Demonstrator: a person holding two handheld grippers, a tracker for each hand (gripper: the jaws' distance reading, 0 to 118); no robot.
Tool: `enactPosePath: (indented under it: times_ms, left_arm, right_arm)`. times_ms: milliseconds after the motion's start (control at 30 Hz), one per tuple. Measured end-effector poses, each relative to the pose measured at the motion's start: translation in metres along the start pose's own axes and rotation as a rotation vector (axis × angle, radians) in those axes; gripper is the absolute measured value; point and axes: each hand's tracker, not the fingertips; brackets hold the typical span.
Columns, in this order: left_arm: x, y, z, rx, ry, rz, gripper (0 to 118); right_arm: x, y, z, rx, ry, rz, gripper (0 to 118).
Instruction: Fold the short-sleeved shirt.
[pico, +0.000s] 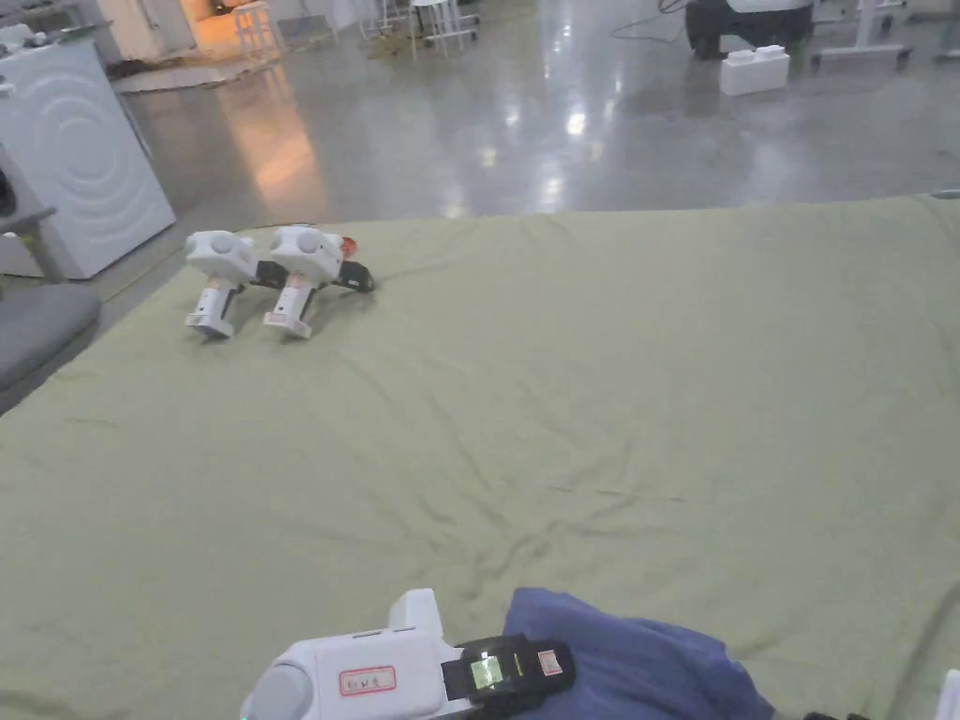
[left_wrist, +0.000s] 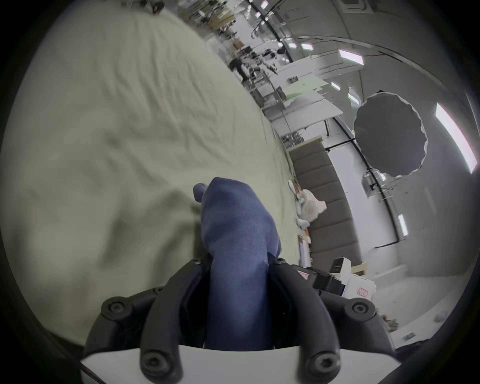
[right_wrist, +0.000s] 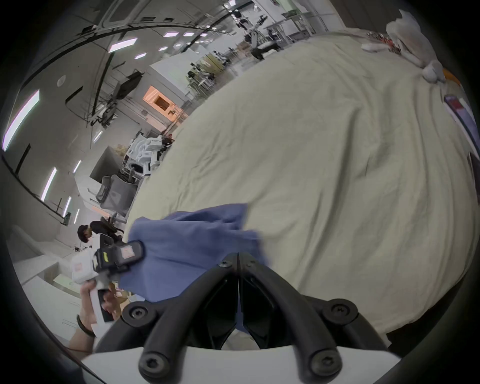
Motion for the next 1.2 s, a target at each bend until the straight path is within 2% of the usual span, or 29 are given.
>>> enactPosePath:
  times_ms: [100,167,233,333,400,433,500,533,567,600,633,700,733,900,1000,1100,1200]
  left_arm:
    - [-0.025,0.043,0.081,0.090,0.166,-0.076,30]
    - [-0.047,0.072,0.133,0.170,0.297,-0.045,30]
    - [-0.067,0.098,0.167,0.233,0.448,-0.007,30]
    - [-0.093,0.120,0.179,0.275,0.523,0.073,30]
    - [-0.107,0.128,0.174,0.249,0.527,0.115,30]
    - [-0.092,0.120,0.159,0.231,0.547,0.099,32]
    - [-0.091,0.117,0.148,0.235,0.641,0.061,45]
    - [-0.088,0.115,0.146,0.245,0.720,0.036,65]
    - [-0.100,0.118,0.142,0.258,0.797,0.033,79]
    - [-0.096,0.118,0.143,0.250,0.873,0.032,87]
    - [-0.086,0.117,0.147,0.260,0.977,0.023,85]
    - [-0.071,0.119,0.160,0.263,1.074,-0.051,80]
    - [-0.051,0.116,0.164,0.302,1.083,-0.128,80]
    - [0.063,0.080,0.186,0.442,0.904,-0.482,80]
    - [0.135,0.036,0.184,0.605,0.801,-0.669,82]
    - [0.186,0.001,0.164,0.730,0.659,-0.719,82]
    - [0.222,-0.024,0.134,0.756,0.497,-0.744,80]
  right_arm:
    - [0.003,-0.003,0.003,0.005,-0.004,0.011,0]
    - [0.010,-0.011,-0.001,0.002,0.005,-0.044,0]
    - [0.017,-0.018,-0.008,-0.001,0.003,-0.064,0]
    - [0.024,-0.028,-0.020,-0.039,-0.004,-0.128,0]
    - [0.025,-0.030,-0.021,-0.047,-0.001,-0.128,0]
    - [0.024,-0.031,-0.019,-0.047,-0.002,-0.125,0]
    - [0.024,-0.030,-0.015,-0.042,-0.013,-0.106,0]
    - [0.024,-0.028,-0.011,-0.034,-0.023,-0.094,0]
    - [0.024,-0.027,-0.007,-0.022,-0.029,-0.088,0]
    - [0.025,-0.026,-0.003,-0.012,-0.028,-0.086,0]
    - [0.025,-0.024,0.002,-0.001,-0.025,-0.088,0]
    - [0.026,-0.022,0.012,0.035,-0.014,-0.081,0]
    - [0.024,-0.021,0.017,0.058,-0.015,-0.070,0]
    - [0.010,-0.006,0.050,0.187,-0.025,0.040,0]
    - [-0.007,0.007,0.078,0.290,-0.057,0.164,0]
    - [-0.024,0.017,0.107,0.420,-0.077,0.256,0]
    - [-0.042,0.024,0.139,0.605,-0.096,0.334,0]
